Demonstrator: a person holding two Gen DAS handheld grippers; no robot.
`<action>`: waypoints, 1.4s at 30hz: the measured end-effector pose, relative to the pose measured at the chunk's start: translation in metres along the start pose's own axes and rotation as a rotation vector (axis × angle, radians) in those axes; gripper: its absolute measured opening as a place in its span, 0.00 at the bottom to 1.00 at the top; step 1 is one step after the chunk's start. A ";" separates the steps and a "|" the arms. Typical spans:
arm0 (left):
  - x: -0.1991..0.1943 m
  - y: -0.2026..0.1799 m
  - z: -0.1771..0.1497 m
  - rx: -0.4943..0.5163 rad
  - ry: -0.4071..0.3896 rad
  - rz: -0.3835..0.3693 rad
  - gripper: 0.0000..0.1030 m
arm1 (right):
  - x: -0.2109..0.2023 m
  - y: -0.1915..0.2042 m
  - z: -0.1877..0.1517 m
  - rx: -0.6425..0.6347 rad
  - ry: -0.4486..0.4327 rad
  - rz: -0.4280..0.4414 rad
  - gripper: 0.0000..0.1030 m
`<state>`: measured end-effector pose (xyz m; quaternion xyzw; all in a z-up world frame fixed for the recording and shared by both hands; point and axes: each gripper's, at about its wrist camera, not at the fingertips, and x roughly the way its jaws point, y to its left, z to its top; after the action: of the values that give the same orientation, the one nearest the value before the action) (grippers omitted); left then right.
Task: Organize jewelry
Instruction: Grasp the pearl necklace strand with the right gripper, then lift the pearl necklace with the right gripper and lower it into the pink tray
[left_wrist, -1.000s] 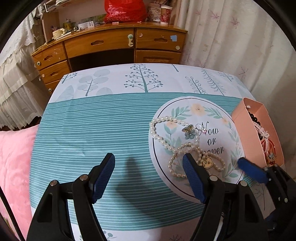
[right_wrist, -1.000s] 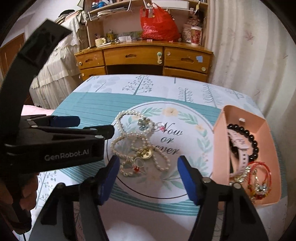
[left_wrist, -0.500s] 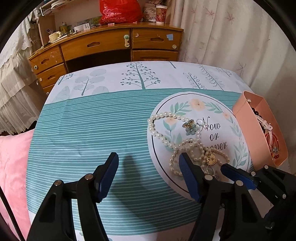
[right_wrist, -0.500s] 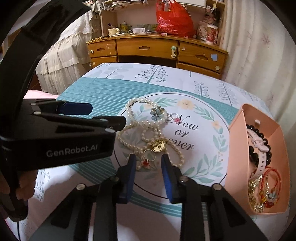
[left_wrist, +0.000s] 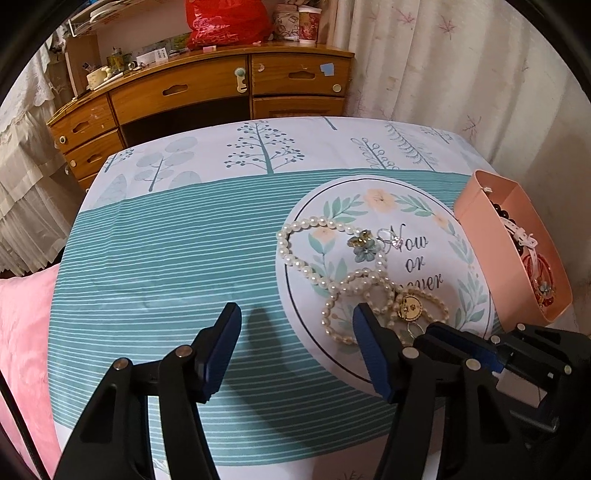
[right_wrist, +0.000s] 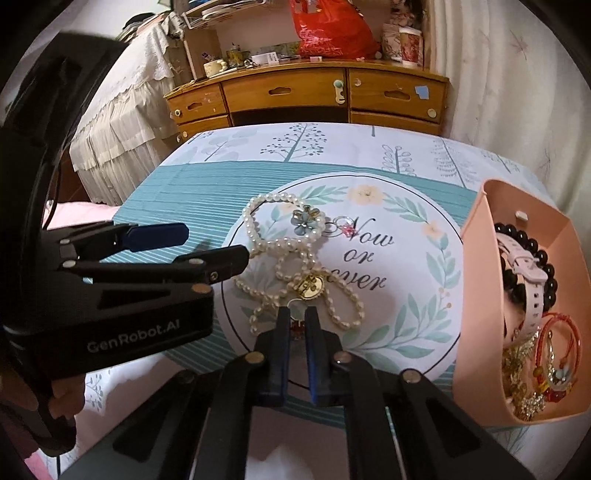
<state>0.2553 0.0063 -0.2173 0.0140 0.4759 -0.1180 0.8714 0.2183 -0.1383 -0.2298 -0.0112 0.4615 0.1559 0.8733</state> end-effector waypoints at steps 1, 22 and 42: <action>-0.001 -0.001 0.000 0.004 -0.001 -0.006 0.59 | -0.001 -0.002 0.001 0.006 0.004 0.003 0.07; 0.008 -0.053 -0.009 0.163 0.041 -0.046 0.20 | -0.036 -0.054 0.006 0.183 -0.050 -0.046 0.07; -0.026 -0.042 -0.049 -0.196 0.092 -0.121 0.03 | -0.068 -0.068 -0.012 0.212 -0.078 -0.025 0.07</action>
<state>0.1921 -0.0227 -0.2189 -0.0943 0.5248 -0.1225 0.8371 0.1924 -0.2225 -0.1901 0.0814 0.4408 0.0956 0.8888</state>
